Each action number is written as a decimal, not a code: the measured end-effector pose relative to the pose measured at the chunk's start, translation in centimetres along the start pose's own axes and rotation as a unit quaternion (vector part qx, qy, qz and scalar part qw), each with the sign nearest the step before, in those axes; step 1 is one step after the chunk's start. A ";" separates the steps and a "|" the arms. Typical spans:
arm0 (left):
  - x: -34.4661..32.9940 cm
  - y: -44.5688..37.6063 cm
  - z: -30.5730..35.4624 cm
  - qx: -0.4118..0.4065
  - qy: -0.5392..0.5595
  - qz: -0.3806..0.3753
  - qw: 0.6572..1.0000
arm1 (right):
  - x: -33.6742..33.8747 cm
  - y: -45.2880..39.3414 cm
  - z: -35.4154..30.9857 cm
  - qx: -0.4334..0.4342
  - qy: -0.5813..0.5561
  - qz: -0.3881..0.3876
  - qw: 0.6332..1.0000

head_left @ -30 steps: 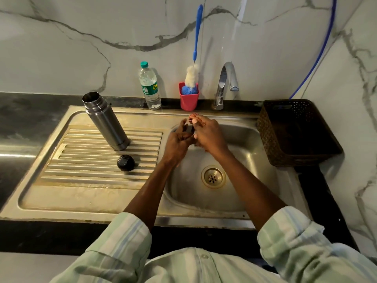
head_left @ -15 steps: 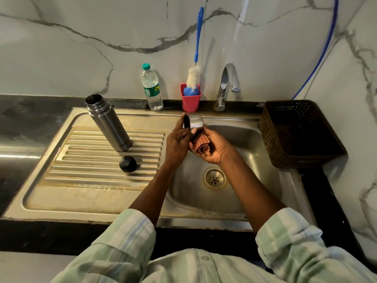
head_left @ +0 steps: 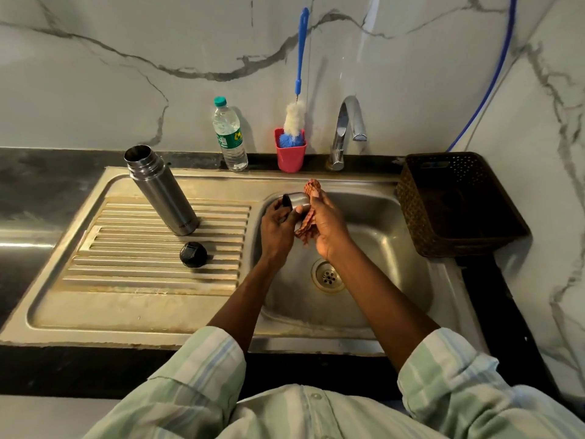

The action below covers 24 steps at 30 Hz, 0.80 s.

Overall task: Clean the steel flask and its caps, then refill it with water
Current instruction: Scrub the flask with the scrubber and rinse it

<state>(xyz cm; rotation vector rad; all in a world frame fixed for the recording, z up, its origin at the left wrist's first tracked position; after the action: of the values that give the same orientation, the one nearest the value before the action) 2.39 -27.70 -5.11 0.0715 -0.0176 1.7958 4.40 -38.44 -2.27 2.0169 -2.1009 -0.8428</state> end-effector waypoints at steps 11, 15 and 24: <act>0.4 -0.5 0.6 0.063 0.117 0.039 0.990 | 0.2 0.7 3.2 -0.119 -0.126 -0.030 0.984; 1.0 -1.6 -0.1 0.105 0.236 -0.007 0.966 | 0.4 1.3 3.5 -0.089 -0.037 0.004 0.995; 3.0 -2.7 -1.3 0.221 0.330 -0.005 0.918 | 2.1 0.6 -2.6 0.128 0.282 -0.032 0.950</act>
<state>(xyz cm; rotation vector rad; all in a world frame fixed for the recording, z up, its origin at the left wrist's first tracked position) 4.29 -24.10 -6.28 -0.2154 0.8727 1.7042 4.78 -41.28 -0.44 2.1186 -1.8811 0.0292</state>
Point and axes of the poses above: each hand's wrist, its own y-axis away from the middle knuckle, its own x-axis out of the back of the hand, z = x × y, the point moved 2 cm from there along -y, towards the middle knuckle, and after that the axes turned 3 degrees about y, right-handed, at the moved point
